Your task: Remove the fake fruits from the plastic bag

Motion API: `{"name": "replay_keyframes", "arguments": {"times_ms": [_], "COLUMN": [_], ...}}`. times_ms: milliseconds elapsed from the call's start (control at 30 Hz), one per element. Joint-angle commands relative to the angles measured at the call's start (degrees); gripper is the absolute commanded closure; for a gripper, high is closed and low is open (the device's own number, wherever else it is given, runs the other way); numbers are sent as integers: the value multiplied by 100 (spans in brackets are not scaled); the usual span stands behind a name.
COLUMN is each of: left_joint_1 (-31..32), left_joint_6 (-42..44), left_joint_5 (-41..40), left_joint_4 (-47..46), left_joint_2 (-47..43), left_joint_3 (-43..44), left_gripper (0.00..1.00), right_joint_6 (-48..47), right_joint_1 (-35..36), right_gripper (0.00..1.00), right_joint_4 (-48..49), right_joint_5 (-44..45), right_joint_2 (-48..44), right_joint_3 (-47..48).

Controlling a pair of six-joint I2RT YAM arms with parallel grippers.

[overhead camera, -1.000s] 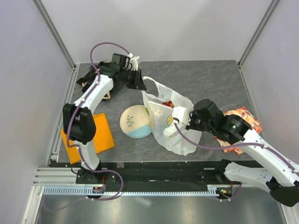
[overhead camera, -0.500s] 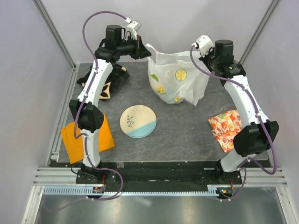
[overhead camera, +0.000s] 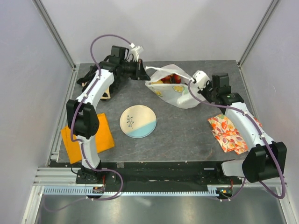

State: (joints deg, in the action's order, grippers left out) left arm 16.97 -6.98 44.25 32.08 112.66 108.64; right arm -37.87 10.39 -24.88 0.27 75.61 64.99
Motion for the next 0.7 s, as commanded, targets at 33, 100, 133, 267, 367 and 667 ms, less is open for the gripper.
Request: {"name": "replay_keyframes", "arguments": {"times_ms": [33, 100, 133, 267, 367, 667], "left_joint_1": [122, 113, 113, 131, 131, 192], "left_joint_6": [-84, -180, -189, -154, -198, -488], "left_joint_5": [242, 137, 119, -39, -109, -66], "left_joint_4": [106, 123, 124, 150, 150, 10], "left_joint_2": [-280, -385, -446, -763, -912, -1343], "left_joint_3": [-387, -379, -379, -528, -695, -1380], "left_gripper": [85, 77, 74, 74, 85, 98], "right_joint_6": [-72, 103, 174, 481, 727, 1053], "right_joint_1": [-11, -11, -20, -2, 7, 1182], "right_gripper": [66, 47, 44, 34, 25, 44], "right_joint_4": [-481, -997, -1227, -2239, -2425, -1987], "right_joint_5": [43, -1, -10, -887, -1520, -1506], "right_joint_2": [-258, -205, -153, -240, -354, 199], "right_joint_3": [-101, 363, 617, 2226, 2876, 2539]}}
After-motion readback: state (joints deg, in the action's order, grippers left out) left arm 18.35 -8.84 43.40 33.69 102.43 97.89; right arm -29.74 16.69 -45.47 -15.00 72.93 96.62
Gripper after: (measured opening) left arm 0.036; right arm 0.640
